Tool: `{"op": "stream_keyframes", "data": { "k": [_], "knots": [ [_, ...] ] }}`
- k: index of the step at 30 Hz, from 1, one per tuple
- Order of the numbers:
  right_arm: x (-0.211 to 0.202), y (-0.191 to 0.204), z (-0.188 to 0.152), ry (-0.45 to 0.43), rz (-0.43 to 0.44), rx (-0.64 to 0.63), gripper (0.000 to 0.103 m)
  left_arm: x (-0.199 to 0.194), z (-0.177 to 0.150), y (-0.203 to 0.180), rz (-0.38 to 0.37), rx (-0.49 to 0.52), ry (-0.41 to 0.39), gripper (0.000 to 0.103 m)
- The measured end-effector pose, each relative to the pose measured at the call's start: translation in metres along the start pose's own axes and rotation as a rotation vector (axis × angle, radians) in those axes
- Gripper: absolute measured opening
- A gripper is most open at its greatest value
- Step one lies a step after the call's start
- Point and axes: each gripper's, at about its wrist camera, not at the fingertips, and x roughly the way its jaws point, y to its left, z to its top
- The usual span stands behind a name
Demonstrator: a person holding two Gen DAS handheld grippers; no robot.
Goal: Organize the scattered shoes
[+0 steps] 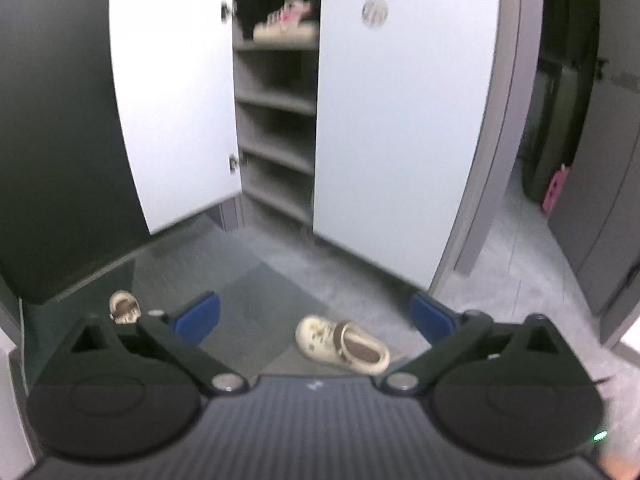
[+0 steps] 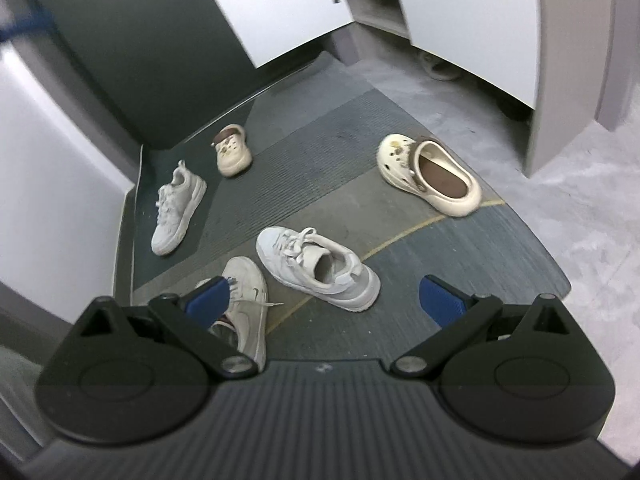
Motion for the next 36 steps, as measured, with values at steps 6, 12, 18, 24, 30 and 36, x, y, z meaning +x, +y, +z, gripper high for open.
{"op": "stream_keyframes", "data": {
  "k": [6,12,18,24,30,36],
  "knots": [
    [0.018,0.032,-0.004,0.039,0.005,-0.114,0.103,-0.033,-0.018,-0.027,-0.088,-0.101,0.002,0.103],
    [0.029,0.048,-0.016,0.042,-0.001,-0.199,0.103,-0.023,-0.074,-0.014,0.028,-0.138,0.009,0.103],
    [0.038,0.047,-0.028,0.053,0.009,-0.217,0.103,0.000,-0.090,-0.001,0.201,-0.041,0.033,0.103],
    [0.045,0.045,-0.031,0.074,0.018,-0.229,0.103,0.004,-0.086,0.007,0.190,-0.042,0.031,0.103],
    [0.050,0.047,-0.032,0.074,0.027,-0.231,0.103,-0.004,-0.089,0.004,0.142,-0.076,0.022,0.103],
    [0.049,0.054,-0.032,0.071,0.050,-0.245,0.103,-0.007,-0.096,0.003,0.131,-0.091,0.035,0.103]
  ]
}}
